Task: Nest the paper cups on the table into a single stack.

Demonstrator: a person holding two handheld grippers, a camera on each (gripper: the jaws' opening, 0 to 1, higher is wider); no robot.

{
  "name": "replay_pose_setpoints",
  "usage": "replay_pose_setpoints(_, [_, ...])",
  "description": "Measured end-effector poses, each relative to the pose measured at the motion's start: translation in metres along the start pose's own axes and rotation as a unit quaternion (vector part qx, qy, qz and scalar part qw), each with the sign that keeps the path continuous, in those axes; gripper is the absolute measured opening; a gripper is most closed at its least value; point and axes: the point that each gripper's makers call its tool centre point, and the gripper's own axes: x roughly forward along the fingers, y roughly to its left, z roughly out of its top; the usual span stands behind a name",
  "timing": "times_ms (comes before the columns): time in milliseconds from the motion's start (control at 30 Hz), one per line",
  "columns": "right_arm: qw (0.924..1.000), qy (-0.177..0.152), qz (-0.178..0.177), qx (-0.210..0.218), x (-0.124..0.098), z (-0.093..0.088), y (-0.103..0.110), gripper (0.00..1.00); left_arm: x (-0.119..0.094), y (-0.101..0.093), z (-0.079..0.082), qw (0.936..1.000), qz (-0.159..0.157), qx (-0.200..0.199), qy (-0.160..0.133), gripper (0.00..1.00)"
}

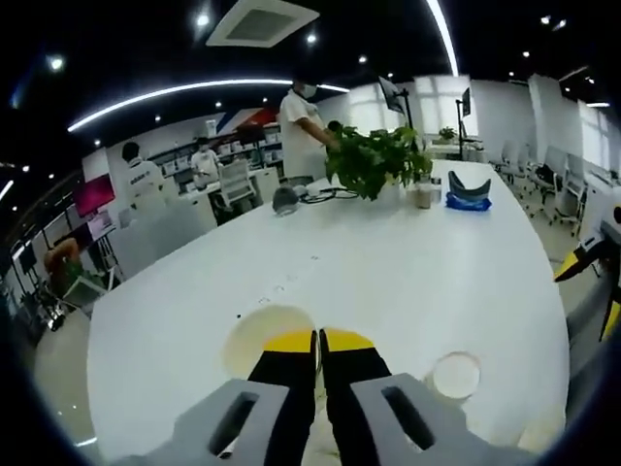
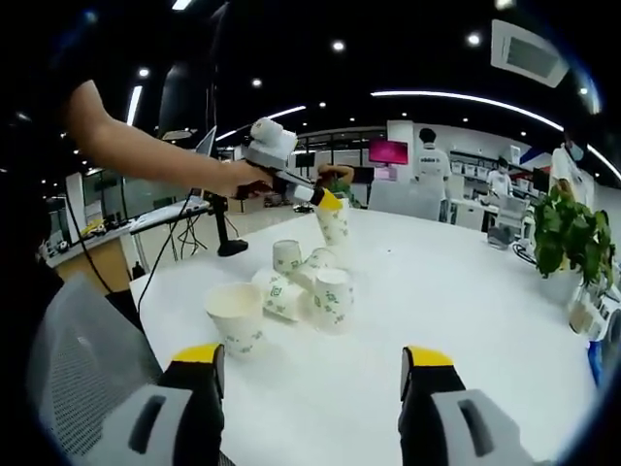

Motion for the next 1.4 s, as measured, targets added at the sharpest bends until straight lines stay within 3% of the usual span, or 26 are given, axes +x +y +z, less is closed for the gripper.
replay_pose_setpoints(333, [1.0, -0.002, 0.003, -0.001, 0.0, 0.001, 0.001, 0.75, -0.025, -0.002, 0.015, 1.0, 0.003, 0.009, -0.001, 0.0])
replay_pose_setpoints(633, [1.0, -0.002, 0.006, -0.003, 0.0, 0.001, 0.002, 0.75, -0.055, -0.02, 0.038, 0.9998, -0.012, 0.005, -0.015, 0.0])
replay_pose_setpoints(767, [1.0, -0.004, 0.004, -0.003, 0.0, 0.001, 0.001, 0.75, -0.071, -0.038, 0.047, 0.9992, -0.03, 0.006, -0.024, 0.0])
replay_pose_setpoints(1067, [1.0, -0.006, 0.004, -0.006, -0.001, 0.003, 0.002, 0.75, -0.101, -0.071, 0.05, 0.997, -0.069, 0.018, -0.03, 0.0])
replay_pose_setpoints(1400, [0.9999, -0.008, 0.007, -0.011, -0.001, 0.003, 0.003, 0.75, -0.122, -0.095, 0.051, 0.996, -0.08, 0.028, -0.029, 0.0])
